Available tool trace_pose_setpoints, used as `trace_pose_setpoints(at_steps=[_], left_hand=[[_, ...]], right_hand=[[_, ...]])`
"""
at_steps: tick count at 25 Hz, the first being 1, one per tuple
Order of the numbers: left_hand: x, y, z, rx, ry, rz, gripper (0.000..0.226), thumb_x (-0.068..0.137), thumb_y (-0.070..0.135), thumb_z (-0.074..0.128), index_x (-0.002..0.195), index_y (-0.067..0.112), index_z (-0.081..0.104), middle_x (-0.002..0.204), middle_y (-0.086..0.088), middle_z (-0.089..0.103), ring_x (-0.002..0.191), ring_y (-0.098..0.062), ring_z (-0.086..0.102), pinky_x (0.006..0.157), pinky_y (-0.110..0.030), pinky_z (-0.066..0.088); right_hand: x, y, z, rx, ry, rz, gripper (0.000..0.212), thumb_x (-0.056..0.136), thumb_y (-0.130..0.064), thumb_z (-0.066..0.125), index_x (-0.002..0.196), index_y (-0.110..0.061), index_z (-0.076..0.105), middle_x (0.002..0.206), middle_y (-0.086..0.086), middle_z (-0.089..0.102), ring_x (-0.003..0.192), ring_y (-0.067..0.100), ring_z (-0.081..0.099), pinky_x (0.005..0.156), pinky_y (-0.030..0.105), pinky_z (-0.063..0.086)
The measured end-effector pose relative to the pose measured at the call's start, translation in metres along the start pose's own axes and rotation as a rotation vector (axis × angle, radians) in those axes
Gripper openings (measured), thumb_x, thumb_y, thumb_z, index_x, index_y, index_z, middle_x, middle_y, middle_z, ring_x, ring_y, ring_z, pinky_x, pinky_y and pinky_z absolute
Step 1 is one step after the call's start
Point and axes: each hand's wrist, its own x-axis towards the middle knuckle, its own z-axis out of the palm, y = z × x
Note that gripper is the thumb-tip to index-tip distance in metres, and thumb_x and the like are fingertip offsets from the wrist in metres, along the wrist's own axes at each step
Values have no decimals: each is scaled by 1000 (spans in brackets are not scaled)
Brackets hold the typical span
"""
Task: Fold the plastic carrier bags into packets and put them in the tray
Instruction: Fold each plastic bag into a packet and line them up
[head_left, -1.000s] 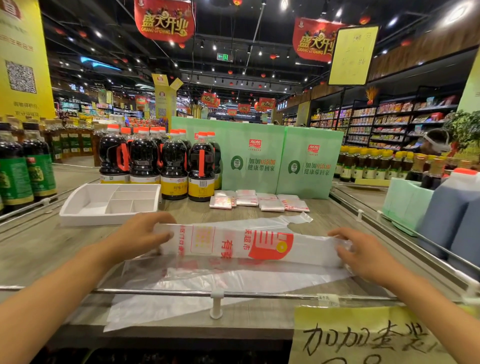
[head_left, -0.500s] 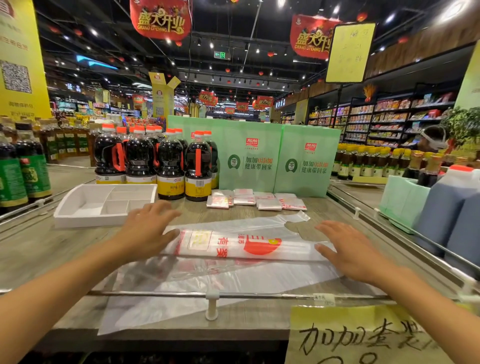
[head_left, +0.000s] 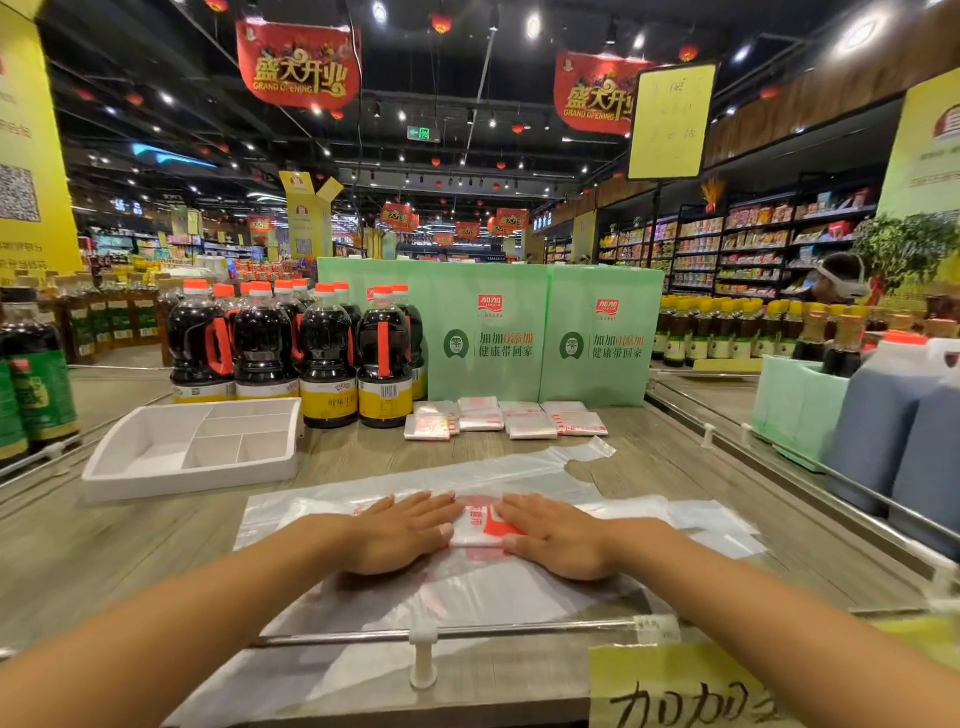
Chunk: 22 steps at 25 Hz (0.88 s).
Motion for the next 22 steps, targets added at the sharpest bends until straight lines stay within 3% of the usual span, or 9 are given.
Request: trace_pose_setpoints(at_steps=[11,14,17,18,20,22], left_hand=[[-9,-30,-3,62,-83,-53,54,110,48,13,158,41,-10,168,9,-18,155,-18,-16,125,-48,-8],[-38,-70,-2,52,-106,-98,65,89,80,0,145,50,-16,167,10,-20,154,-21,-19,124,-43,-10],[-58,-87,2,73,-88,-157,87,68,93,-11,144,51,-15,161,16,-21,150,-17,-21,124,-44,-10],[-59,-88,3,86,-84,-170,85,72,92,-9,146,50,-15,161,16,-21,150,-16,-21,124,-45,-10],[-58,-86,6,95,-55,-187,59,101,66,4,153,46,-13,166,11,-19,154,-21,-19,124,-48,-10],[-59,-84,7,68,-34,-210,52,109,47,11,157,43,-10,168,10,-16,156,-22,-16,124,-48,-10]], right_hand=[[-18,36,-3,5,-89,121,59,110,-49,17,163,-30,-3,171,-5,-7,157,22,-8,127,45,-4],[-53,73,-3,50,-104,207,58,110,-47,15,162,-31,-4,170,-5,-12,156,19,-12,124,39,-7],[-75,94,-2,60,-110,288,58,111,-45,14,162,-28,-7,169,-4,-14,156,20,-14,123,36,-7],[-77,95,-1,60,-102,297,58,111,-45,14,162,-28,-7,170,-4,-14,156,21,-13,123,37,-7],[-77,93,0,45,-80,296,58,111,-46,15,162,-28,-7,170,-2,-13,156,22,-12,124,39,-6],[-78,91,2,49,-66,296,58,111,-45,15,162,-28,-5,170,-2,-12,156,22,-10,124,39,-5]])
